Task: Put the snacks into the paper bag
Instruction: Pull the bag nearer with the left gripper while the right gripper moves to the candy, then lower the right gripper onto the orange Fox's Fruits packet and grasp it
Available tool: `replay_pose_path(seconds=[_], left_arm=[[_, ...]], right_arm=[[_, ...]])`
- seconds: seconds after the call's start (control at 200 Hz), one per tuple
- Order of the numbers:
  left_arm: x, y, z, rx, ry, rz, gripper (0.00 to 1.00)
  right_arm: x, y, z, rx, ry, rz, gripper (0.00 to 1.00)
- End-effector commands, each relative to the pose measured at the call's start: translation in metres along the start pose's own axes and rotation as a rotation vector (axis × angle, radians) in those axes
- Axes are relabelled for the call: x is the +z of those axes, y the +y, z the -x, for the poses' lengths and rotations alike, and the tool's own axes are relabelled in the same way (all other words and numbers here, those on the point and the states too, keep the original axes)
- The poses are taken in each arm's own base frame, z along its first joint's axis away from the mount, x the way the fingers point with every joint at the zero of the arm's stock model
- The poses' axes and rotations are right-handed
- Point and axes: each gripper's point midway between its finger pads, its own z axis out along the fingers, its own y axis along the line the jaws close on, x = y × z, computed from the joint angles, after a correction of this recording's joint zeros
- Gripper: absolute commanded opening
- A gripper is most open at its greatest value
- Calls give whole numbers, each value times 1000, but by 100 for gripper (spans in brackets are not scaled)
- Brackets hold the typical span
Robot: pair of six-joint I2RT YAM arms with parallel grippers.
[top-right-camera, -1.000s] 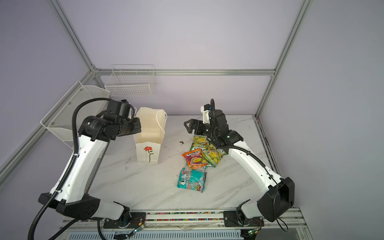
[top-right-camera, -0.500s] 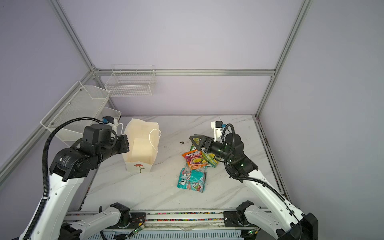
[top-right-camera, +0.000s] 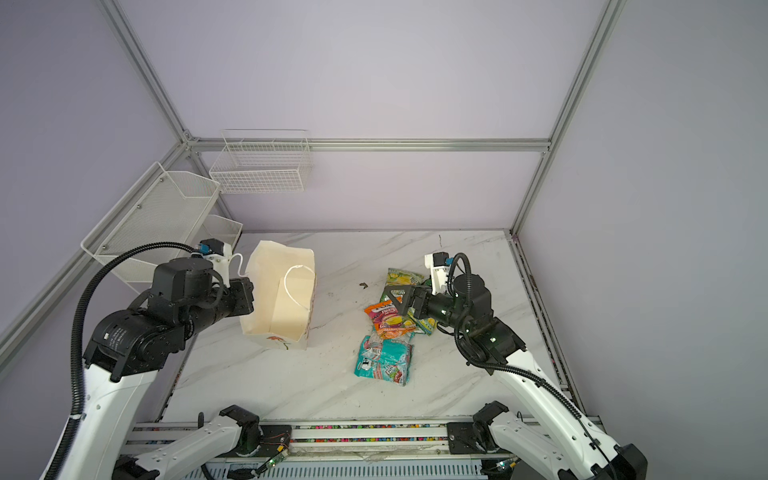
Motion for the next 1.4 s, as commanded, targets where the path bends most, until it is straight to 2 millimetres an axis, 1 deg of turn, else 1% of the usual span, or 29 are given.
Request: replay_pose_path(seconds=[0.0, 0.1, 0.17, 0.295, 0.43, 0.56, 0.675, 0.81, 0.88, 0.955, 1.07, 1.195, 1.325, 1.395], left_arm=[[3, -5, -5, 33, 12, -26, 0], [6, -7, -9, 43, 30, -32, 0], [9, -9, -13, 51, 46, -33, 0], [15, -11, -19, 64, 73, -27, 0], [20, -11, -24, 82, 102, -2, 0], [25, -10, -26, 97, 118, 24, 0], [29, -10, -24, 112, 132, 52, 0], [35, -17, -24, 138, 154, 62, 0], [38, -17, -27, 142, 162, 74, 0], [42, -18, -30, 147, 170, 86, 0], [46, -20, -35, 150, 180, 86, 0], [49, -22, -38, 151, 179, 83, 0], [50, -24, -40, 136, 167, 68, 0], [52, -28, -41, 129, 167, 52, 0]], right_arm=[[-4, -6, -3, -29, 14, -39, 96], [1, -20, -12, -25, 64, -102, 93], [-2, -30, -17, -13, 69, -151, 92], [-5, -42, -27, 12, 73, -182, 91], [-2, -63, -43, 49, 107, -243, 88], [5, -84, -60, 94, 143, -293, 82], [7, -100, -72, 116, 169, -345, 81], [7, -109, -78, 124, 164, -366, 82], [6, -114, -80, 128, 160, -386, 82], [5, -124, -80, 141, 151, -439, 82], [2, -136, -77, 169, 128, -514, 85], [2, -140, -78, 198, 110, -525, 87], [8, -138, -86, 203, 133, -479, 87], [9, -143, -90, 212, 144, -496, 86]])
